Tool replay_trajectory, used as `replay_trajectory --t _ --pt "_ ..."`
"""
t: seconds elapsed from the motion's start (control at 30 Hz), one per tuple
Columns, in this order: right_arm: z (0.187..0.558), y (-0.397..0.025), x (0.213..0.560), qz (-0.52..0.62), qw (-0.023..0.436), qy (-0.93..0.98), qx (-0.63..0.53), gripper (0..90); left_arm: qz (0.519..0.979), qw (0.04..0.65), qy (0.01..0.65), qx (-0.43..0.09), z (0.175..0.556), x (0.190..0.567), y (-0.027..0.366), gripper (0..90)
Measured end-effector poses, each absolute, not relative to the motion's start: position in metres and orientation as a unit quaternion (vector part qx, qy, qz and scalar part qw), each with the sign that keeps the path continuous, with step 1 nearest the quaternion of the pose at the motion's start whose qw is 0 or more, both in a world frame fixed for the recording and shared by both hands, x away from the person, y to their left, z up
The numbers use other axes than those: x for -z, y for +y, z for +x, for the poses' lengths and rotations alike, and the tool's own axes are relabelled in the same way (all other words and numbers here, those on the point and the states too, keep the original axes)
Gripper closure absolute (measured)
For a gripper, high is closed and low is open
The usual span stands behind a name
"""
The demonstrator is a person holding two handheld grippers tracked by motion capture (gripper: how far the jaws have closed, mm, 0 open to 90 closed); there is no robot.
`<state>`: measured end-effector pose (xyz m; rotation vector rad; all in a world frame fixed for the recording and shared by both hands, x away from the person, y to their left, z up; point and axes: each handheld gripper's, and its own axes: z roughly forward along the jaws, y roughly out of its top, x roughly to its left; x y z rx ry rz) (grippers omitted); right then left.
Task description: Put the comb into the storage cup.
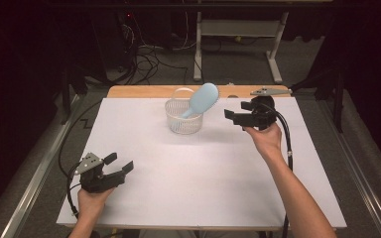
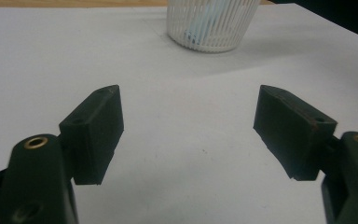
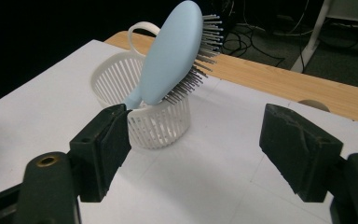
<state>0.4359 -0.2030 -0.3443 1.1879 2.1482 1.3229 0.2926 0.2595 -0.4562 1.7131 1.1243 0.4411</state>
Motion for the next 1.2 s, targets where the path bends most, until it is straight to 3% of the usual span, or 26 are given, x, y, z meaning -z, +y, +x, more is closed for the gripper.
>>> replay_trajectory --t 1.2 --pt "0.408 -0.247 0.345 0.425 0.197 0.744 -0.476 24.1 0.702 0.503 0.47 -0.18 0.292 0.456 0.262 23.6"
